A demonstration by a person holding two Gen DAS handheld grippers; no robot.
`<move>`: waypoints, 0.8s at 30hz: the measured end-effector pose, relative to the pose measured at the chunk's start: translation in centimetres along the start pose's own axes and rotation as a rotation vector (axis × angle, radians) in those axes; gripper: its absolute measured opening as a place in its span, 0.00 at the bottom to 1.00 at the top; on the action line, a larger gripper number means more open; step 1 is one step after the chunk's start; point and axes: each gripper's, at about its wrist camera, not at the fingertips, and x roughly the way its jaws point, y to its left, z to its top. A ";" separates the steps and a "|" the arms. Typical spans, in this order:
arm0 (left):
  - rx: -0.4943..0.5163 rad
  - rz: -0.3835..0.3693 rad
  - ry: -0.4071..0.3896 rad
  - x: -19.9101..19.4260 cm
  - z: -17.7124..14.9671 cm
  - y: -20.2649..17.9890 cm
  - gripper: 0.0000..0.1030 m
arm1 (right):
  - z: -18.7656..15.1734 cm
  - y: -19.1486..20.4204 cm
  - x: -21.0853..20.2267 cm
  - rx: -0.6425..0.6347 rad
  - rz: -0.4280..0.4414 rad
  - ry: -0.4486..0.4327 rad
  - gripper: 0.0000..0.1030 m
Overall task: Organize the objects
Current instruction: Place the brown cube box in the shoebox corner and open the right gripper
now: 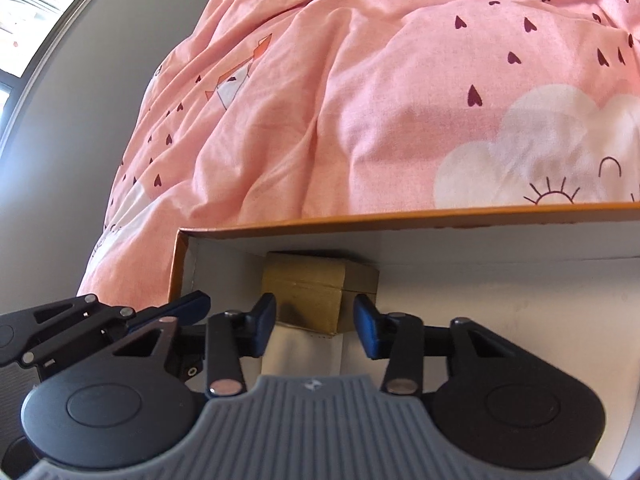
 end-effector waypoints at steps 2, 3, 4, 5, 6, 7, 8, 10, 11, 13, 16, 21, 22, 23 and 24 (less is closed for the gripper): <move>-0.001 -0.001 0.001 0.0 0.0 0.0 0.22 | 0.0 0.2 0.2 -0.020 0.010 -0.006 0.36; -0.002 -0.003 0.005 0.0 0.0 0.0 0.23 | 0.0 0.3 0.4 -0.031 0.019 -0.004 0.31; -0.005 -0.006 0.006 0.0 0.0 0.0 0.23 | 0.0 0.5 0.6 -0.037 0.030 0.000 0.27; -0.008 -0.005 0.005 0.0 -0.1 0.0 0.23 | 0.0 0.5 0.7 -0.042 0.036 0.000 0.27; -0.013 -0.007 0.005 0.0 -0.1 0.1 0.23 | 0.0 0.7 0.8 -0.054 0.027 -0.003 0.26; -0.018 -0.009 0.004 0.0 -0.1 0.1 0.23 | 0.0 0.8 0.8 -0.064 0.022 -0.006 0.26; -0.026 -0.011 0.001 -0.1 -0.2 0.1 0.23 | 0.0 0.8 0.8 -0.065 0.023 -0.005 0.26; -0.041 -0.010 -0.012 -0.4 -0.3 0.1 0.23 | 0.0 0.7 0.5 -0.062 0.027 -0.004 0.25; -0.047 -0.009 -0.021 -0.7 -0.4 0.0 0.23 | -0.1 0.7 0.3 -0.067 0.022 -0.008 0.25; -0.068 -0.010 -0.041 -1.5 -0.6 -0.3 0.23 | -0.5 0.9 -0.6 -0.092 0.014 -0.023 0.25; -0.084 0.007 -0.090 -3.0 -1.4 -1.4 0.23 | -1.6 1.5 -2.6 -0.150 -0.012 -0.056 0.25; -0.133 0.020 -0.142 -5.7 -2.9 -3.5 0.23 | -4.6 2.6 -6.4 -0.272 -0.060 -0.147 0.26; -0.140 0.015 -0.151 -6.2 -3.3 -3.9 0.23 | -5.2 2.8 -7.2 -0.293 -0.072 -0.170 0.26; -0.146 0.009 -0.159 -6.6 -3.7 -4.2 0.23 | -5.9 2.9 -8.0 -0.315 -0.083 -0.193 0.26; -0.149 0.001 -0.167 -7.2 -4.2 -4.5 0.23 | -6.7 3.0 -8.9 -0.334 -0.094 -0.216 0.26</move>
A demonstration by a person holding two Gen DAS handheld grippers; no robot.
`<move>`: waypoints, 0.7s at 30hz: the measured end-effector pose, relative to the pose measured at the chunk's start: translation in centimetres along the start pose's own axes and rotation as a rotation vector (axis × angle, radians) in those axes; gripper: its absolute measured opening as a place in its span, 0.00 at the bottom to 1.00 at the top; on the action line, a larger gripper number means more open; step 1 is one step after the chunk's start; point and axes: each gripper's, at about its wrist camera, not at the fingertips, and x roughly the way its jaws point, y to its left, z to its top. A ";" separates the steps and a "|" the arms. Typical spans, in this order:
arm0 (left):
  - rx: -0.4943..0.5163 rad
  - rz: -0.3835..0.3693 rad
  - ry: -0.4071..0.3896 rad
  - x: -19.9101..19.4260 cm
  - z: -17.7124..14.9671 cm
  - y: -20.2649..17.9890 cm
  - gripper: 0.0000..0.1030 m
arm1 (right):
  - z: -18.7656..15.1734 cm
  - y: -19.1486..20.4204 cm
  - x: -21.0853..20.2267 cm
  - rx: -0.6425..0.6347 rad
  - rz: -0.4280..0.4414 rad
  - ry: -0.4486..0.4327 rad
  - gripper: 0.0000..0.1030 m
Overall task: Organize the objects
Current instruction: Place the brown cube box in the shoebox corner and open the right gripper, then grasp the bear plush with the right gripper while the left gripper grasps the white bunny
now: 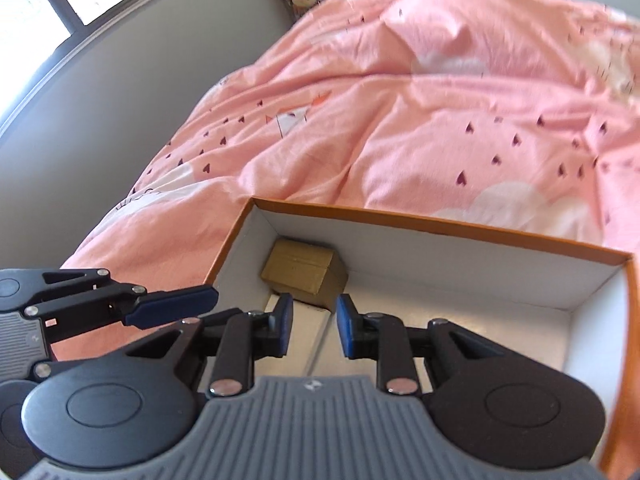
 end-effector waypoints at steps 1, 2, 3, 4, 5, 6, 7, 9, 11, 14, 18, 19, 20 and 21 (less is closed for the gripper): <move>-0.003 -0.006 -0.009 -0.6 -0.4 -0.3 0.23 | -0.5 0.2 -0.9 -0.015 -0.014 -0.021 0.26; -0.007 -0.009 -0.017 -1.2 -0.7 -0.5 0.23 | -1.1 0.4 -1.8 -0.026 -0.024 -0.041 0.26; -0.010 -0.012 -0.028 -1.7 -1.1 -0.8 0.23 | -1.7 0.5 -2.8 -0.036 -0.032 -0.063 0.26; -0.014 -0.014 -0.038 -2.2 -1.4 -1.0 0.23 | -2.3 0.7 -3.6 -0.043 -0.040 -0.082 0.26; -0.016 -0.016 -0.043 -2.7 -1.7 -1.2 0.23 | -3.0 0.8 -4.4 -0.049 -0.045 -0.099 0.26; -0.018 -0.021 -0.046 -3.1 -2.0 -1.4 0.25 | -3.8 0.9 -5.1 -0.052 -0.048 -0.117 0.26; -0.021 -0.031 -0.047 -3.5 -2.4 -1.6 0.27 | -4.6 1.1 -5.8 -0.051 -0.048 -0.133 0.26; -0.022 -0.052 -0.044 -4.1 -3.2 -1.8 0.31 | -6.4 1.2 -7.1 -0.042 -0.051 -0.172 0.25; -0.026 -0.062 -0.052 -4.7 -4.1 -2.0 0.31 | -8.1 1.5 -8.2 -0.046 -0.061 -0.196 0.25; -0.038 -0.069 -0.030 -5.3 -5.4 -1.9 0.31 | -10.7 1.9 -9.4 -0.045 -0.097 -0.209 0.27; -0.107 -0.114 0.047 -5.5 -7.6 -0.7 0.31 | -14.0 2.3 -10.2 -0.035 -0.127 -0.182 0.32; -0.123 -0.127 0.073 -5.4 -8.2 -0.5 0.31 | -14.7 2.3 -10.3 -0.031 -0.125 -0.164 0.32; -0.137 -0.137 0.096 -5.3 -8.7 -0.4 0.31 | -15.4 2.2 -10.4 -0.025 -0.123 -0.145 0.32; -0.147 -0.148 0.113 -5.2 -9.3 -0.2 0.31 | -16.1 2.2 -10.4 -0.018 -0.124 -0.128 0.32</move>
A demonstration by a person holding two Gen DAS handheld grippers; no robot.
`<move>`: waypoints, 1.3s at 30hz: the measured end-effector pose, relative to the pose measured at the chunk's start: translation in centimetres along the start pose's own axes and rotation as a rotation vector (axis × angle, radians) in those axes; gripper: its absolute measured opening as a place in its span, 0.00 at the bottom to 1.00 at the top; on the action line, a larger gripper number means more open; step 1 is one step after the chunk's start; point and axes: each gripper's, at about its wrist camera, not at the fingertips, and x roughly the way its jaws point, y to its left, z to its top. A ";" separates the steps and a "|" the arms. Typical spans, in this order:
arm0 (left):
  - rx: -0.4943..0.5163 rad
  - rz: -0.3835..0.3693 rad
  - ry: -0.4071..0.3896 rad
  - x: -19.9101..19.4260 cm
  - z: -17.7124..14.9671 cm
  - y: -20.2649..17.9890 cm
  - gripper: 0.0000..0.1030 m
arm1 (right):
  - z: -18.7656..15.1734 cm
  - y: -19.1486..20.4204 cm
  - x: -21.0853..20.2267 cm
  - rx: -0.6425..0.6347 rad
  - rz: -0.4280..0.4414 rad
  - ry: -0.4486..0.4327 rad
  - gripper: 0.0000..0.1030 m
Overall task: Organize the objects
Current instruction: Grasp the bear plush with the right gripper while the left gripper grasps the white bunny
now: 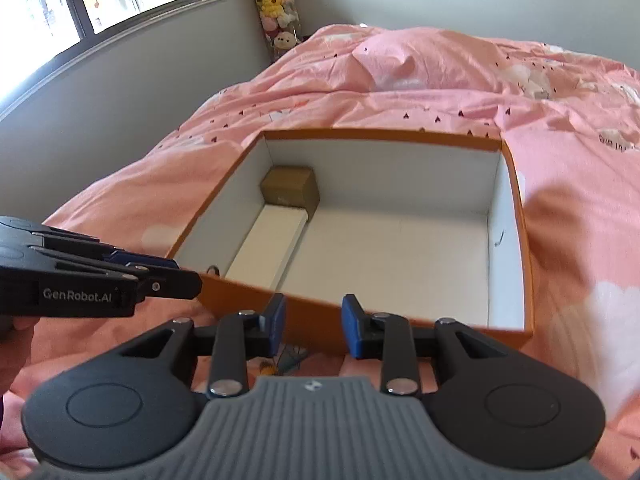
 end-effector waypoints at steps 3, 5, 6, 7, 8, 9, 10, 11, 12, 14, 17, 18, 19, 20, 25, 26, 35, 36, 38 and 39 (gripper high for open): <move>-0.017 -0.022 0.042 0.4 -1.6 0.4 0.31 | -1.9 -0.1 -0.4 0.020 -0.019 0.042 0.32; -0.032 -0.042 0.070 0.7 -2.4 0.6 0.31 | -3.0 -0.2 -0.5 0.028 -0.031 0.064 0.32; -0.037 -0.050 0.084 0.9 -2.8 0.6 0.31 | -3.4 -0.3 -0.5 0.030 -0.048 0.078 0.32; -0.038 -0.058 0.102 1.2 -3.1 0.6 0.31 | -3.9 -0.3 -0.5 0.032 -0.065 0.094 0.32; -0.034 -0.063 0.114 1.3 -3.4 0.5 0.31 | -4.3 -0.5 -0.5 0.038 -0.077 0.110 0.32; -0.028 -0.069 0.126 1.4 -3.7 0.2 0.31 | -4.8 -0.7 -0.5 0.050 -0.084 0.126 0.32; -0.024 -0.076 0.132 1.5 -3.9 0.0 0.31 | -5.2 -1.0 -0.5 0.062 -0.089 0.141 0.32; -0.022 -0.082 0.135 1.6 -4.1 -0.2 0.31 | -5.6 -1.2 -0.6 0.074 -0.093 0.150 0.32; -0.022 -0.086 0.140 1.6 -4.2 -0.4 0.31 | -5.9 -1.4 -0.7 0.084 -0.097 0.157 0.32; -0.022 -0.086 0.147 1.7 -4.3 -0.6 0.37 | -6.5 -1.6 -0.9 0.100 -0.103 0.175 0.32; -0.049 -0.045 0.145 1.7 -4.5 -0.3 0.53 | -7.2 -1.8 -1.1 0.129 -0.091 0.197 0.32; -0.071 -0.031 0.148 1.9 -4.5 0.1 0.57 | -7.3 -1.7 -1.1 0.133 -0.081 0.199 0.32; -0.101 -0.019 0.154 2.1 -4.5 0.5 0.57 | -7.3 -1.6 -1.1 0.129 -0.073 0.197 0.32; -0.130 -0.012 0.165 2.4 -4.6 0.9 0.58 | -7.2 -1.3 -1.1 0.119 -0.065 0.195 0.32; -0.218 -0.035 0.220 3.6 -4.8 1.8 0.63 | -6.9 0.3 -0.3 0.062 0.034 0.236 0.32; -0.221 -0.031 0.229 3.8 -4.9 1.8 0.64 | -7.0 0.6 0.1 0.057 0.045 0.252 0.32; -0.218 -0.063 0.302 5.5 -5.2 1.2 0.77 | -7.5 0.4 3.0 0.083 0.092 0.390 0.47; -0.204 -0.057 0.307 5.7 -5.3 0.9 0.79 | -7.5 0.3 3.4 0.092 0.102 0.406 0.50; -0.189 -0.049 0.314 6.0 -5.3 0.6 0.80 | -7.7 0.0 4.1 0.114 0.119 0.433 0.51; -0.183 -0.045 0.319 6.1 -5.2 0.5 0.81 | -7.8 -0.1 4.3 0.123 0.126 0.442 0.52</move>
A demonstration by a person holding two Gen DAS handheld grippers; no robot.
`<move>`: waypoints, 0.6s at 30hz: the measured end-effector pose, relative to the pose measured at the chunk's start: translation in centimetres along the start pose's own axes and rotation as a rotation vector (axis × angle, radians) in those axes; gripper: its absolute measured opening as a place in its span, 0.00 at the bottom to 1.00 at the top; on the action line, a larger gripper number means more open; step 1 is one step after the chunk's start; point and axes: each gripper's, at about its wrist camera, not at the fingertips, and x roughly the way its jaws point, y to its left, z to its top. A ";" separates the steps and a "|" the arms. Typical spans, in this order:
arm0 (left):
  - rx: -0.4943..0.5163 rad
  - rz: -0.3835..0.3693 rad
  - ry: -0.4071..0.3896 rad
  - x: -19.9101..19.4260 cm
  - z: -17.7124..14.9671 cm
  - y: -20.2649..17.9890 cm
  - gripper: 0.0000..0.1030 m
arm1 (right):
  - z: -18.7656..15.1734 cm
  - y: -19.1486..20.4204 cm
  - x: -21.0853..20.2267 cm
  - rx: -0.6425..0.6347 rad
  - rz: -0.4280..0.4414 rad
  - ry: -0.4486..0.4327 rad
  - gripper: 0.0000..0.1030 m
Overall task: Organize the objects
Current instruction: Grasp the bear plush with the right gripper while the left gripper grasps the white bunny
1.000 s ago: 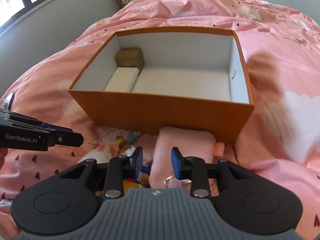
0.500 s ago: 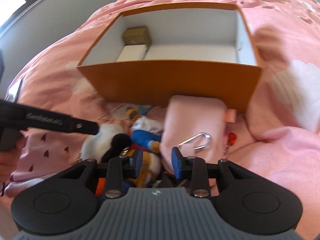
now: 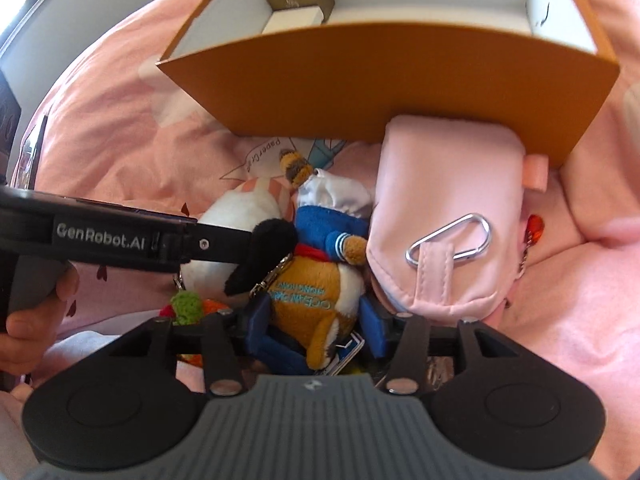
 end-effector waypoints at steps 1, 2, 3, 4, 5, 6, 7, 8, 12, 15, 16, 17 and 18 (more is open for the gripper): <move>0.005 0.003 0.004 0.1 0.0 0.0 0.82 | 0.1 -0.1 0.2 0.008 0.008 0.009 0.53; 0.008 0.006 0.008 0.3 0.1 -0.1 0.83 | 0.1 -0.3 0.5 0.015 0.017 0.018 0.54; 0.012 0.011 0.014 0.5 0.1 -0.2 0.84 | 0.2 -0.5 0.8 0.026 0.024 0.029 0.55; 0.015 0.013 0.019 0.7 0.1 -0.2 0.85 | 0.3 -0.6 1.0 0.034 0.030 0.038 0.55; 0.014 0.013 0.024 0.9 0.1 -0.1 0.88 | 0.3 -0.6 1.2 0.036 0.035 0.046 0.55; 0.008 0.006 0.031 1.1 0.2 0.0 0.88 | 0.4 -0.7 1.5 0.037 0.037 0.053 0.56; -0.001 -0.003 0.037 1.3 0.2 0.2 0.89 | 0.5 -0.7 1.6 0.037 0.037 0.060 0.57; -0.008 -0.011 0.043 1.5 0.3 0.4 0.90 | 0.5 -0.6 1.8 0.034 0.035 0.065 0.57; -0.020 -0.028 0.052 1.7 0.2 0.8 0.90 | 0.6 -0.5 2.3 0.029 0.029 0.077 0.57; -0.024 -0.034 0.037 1.4 0.0 0.7 0.83 | 0.5 -0.4 2.3 0.028 0.027 0.074 0.53; -0.018 -0.031 0.029 1.3 -0.1 0.7 0.81 | 0.5 -0.4 2.2 0.022 0.023 0.070 0.52; -0.016 -0.028 0.019 1.0 -0.3 0.6 0.79 | 0.4 -0.2 2.0 0.013 0.017 0.065 0.51; -0.010 -0.026 0.011 0.8 -0.4 0.6 0.76 | 0.3 -0.1 1.8 0.006 0.011 0.059 0.50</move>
